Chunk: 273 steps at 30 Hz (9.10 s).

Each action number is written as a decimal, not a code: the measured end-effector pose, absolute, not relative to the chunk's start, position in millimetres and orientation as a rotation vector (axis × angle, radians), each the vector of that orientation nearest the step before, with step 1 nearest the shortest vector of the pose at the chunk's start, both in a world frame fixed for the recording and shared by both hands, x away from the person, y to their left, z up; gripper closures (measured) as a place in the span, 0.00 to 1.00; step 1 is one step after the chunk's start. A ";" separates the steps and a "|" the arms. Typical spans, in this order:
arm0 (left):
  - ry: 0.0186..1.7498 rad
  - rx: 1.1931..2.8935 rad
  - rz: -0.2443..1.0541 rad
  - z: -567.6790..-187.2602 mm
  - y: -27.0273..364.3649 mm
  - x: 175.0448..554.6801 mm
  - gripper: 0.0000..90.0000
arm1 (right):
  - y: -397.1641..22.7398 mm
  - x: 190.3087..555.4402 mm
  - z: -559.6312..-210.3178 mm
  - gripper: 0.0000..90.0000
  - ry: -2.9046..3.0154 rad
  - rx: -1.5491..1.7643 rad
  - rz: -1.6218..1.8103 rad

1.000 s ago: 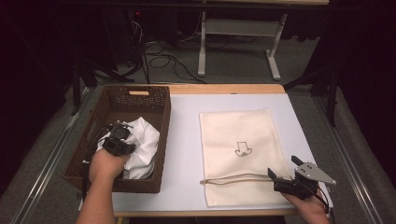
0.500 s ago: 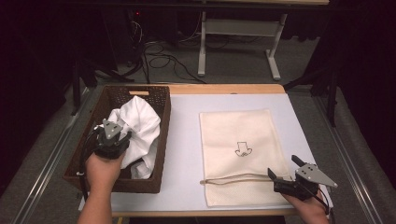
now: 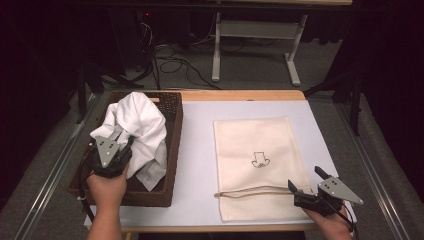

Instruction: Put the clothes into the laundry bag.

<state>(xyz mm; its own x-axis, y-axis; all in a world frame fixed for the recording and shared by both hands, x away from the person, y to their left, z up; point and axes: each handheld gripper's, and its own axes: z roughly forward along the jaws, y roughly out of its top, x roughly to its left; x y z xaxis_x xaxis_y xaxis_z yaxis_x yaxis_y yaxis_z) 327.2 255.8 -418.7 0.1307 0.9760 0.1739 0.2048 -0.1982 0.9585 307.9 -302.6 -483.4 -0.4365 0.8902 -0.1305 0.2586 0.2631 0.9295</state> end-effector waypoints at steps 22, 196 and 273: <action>1.040 1.157 1.133 -391.1 275.4 279.4 0.81 | -309.4 300.0 -482.0 0.02 1.804 1.051 1.185; 0.656 1.248 0.815 -353.9 125.8 214.9 0.80 | -197.3 342.0 -491.9 0.97 2.347 0.865 1.169; 0.915 2.019 0.438 -508.1 -16.8 313.0 0.77 | -216.6 320.3 -451.0 0.99 2.116 0.869 1.470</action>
<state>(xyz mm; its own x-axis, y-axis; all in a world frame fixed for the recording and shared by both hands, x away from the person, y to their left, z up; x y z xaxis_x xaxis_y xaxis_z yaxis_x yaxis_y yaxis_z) 313.0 -16.8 -508.1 0.6703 0.7415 -0.0291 0.4420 -0.3673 0.8184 320.3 -216.6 -451.0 -0.7166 0.6974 0.0114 0.2539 0.2456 0.9355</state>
